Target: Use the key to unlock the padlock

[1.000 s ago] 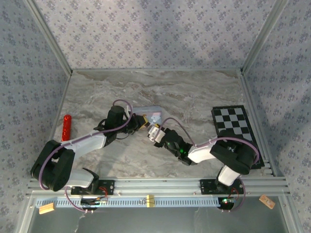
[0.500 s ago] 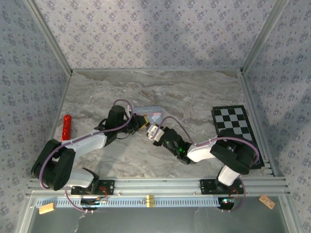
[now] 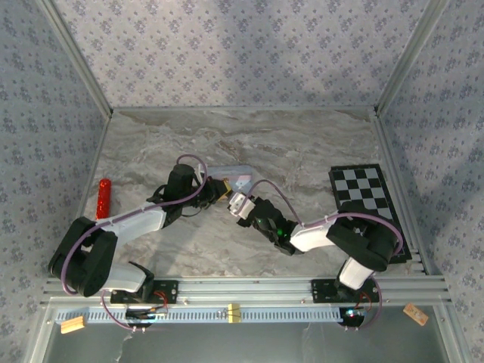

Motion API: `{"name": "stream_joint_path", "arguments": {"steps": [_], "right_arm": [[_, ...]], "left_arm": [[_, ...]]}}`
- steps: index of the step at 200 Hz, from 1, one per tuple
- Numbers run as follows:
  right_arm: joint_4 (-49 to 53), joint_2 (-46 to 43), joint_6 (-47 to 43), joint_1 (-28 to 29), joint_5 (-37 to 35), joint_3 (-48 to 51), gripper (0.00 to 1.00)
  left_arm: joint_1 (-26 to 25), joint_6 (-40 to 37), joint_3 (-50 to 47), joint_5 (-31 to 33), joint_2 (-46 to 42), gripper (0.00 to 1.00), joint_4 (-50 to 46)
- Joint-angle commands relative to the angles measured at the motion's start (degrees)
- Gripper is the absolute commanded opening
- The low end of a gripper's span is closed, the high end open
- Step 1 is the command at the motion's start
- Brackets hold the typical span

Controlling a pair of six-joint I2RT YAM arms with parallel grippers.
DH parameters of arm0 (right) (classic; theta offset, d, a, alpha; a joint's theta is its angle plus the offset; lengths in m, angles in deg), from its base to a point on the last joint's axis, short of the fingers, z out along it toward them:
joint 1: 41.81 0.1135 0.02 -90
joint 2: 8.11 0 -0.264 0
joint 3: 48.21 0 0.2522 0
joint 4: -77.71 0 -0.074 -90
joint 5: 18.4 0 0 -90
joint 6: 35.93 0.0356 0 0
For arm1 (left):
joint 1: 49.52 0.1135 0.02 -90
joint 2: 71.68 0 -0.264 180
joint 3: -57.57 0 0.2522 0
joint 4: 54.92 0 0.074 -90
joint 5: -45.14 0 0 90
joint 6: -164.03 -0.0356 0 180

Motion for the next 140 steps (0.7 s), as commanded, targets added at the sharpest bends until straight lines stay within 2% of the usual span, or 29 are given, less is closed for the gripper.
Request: {"name": "stream_joint_path", "arguments": {"steps": [1, 70, 140], "right_arm": [[1.0, 0.1, 3.1, -0.2, -0.2, -1.9, 0.17], [3.1, -1.7, 10.1, -0.5, 2.5, -1.8, 0.17], [2.8, -2.3, 11.4, -0.3, 2.0, -0.4, 0.19]], "left_arm": [[-0.5, -2.1, 2.5, -2.0, -0.1, 0.00, 3.3], [-0.8, -2.4, 3.4, -3.2, 1.0, 0.00, 3.4], [-1.1, -2.3, 3.5, -3.0, 1.2, 0.00, 3.5]]}}
